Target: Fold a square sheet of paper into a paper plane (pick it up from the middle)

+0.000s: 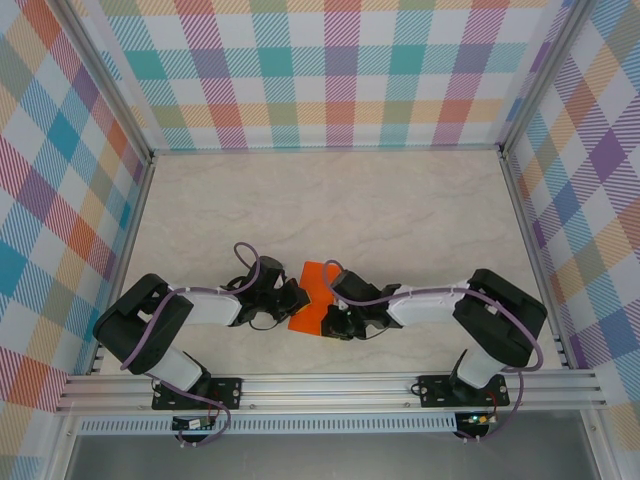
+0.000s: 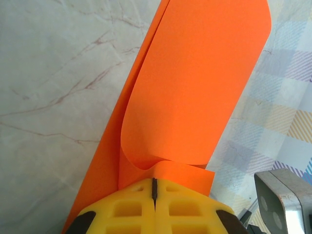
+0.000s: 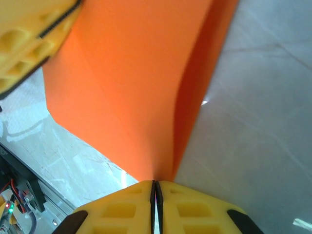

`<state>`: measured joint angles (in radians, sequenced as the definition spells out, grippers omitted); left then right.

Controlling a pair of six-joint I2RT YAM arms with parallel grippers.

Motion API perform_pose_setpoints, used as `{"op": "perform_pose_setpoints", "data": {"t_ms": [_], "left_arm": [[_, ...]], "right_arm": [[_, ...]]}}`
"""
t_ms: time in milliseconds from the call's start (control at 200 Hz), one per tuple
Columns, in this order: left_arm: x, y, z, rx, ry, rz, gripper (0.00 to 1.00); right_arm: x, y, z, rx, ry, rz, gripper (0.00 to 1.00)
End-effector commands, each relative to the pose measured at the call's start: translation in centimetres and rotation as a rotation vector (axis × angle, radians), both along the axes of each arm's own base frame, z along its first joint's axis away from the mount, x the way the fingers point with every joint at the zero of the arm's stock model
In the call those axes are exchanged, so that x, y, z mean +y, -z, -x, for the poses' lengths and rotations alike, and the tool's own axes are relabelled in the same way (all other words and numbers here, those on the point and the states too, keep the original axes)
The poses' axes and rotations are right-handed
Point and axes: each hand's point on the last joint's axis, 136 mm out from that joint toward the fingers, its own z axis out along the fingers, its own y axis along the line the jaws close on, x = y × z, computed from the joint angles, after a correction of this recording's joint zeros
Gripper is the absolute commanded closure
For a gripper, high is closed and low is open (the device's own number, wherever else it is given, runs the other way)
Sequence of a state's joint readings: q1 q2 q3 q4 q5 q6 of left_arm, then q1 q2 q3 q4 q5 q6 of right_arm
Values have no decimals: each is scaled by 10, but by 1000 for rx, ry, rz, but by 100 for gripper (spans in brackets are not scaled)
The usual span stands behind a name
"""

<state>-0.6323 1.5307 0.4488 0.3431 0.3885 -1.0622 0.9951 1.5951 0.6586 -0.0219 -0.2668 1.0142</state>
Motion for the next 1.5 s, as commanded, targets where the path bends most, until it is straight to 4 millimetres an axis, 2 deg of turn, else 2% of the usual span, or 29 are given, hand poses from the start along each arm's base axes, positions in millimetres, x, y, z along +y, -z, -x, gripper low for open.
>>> {"op": "perform_pose_setpoints", "data": {"t_ms": [0,65,170,280,395,515,635,775,955,1140,1495], "left_arm": [[15,22,8,54,-35,-85,100],[14,21,8,53,-30,-80,100],[13,19,9,50,-27,-75,100],[13,18,8,45,-27,-74,100],[13,16,8,40,-27,-70,100],[11,13,7,35,-21,-62,100],[10,9,6,22,-16,-54,100],[8,7,5,14,-8,-52,100],[8,6,3,6,-3,-60,100],[11,4,-4,-23,-6,-78,100],[28,5,-26,-44,-46,-113,100]], "right_arm": [[-32,20,23,87,5,111,86],[-32,14,21,73,5,107,86],[-19,-13,10,10,4,42,86],[0,-39,-6,-64,9,-27,86],[26,-49,-21,-80,17,-85,87],[39,-39,-33,-73,25,-45,88],[29,-18,-36,-59,62,30,88],[15,4,-24,-1,66,71,89],[-12,29,-4,77,84,155,90],[-27,34,7,99,64,185,91],[-28,34,10,112,15,202,92]]}}
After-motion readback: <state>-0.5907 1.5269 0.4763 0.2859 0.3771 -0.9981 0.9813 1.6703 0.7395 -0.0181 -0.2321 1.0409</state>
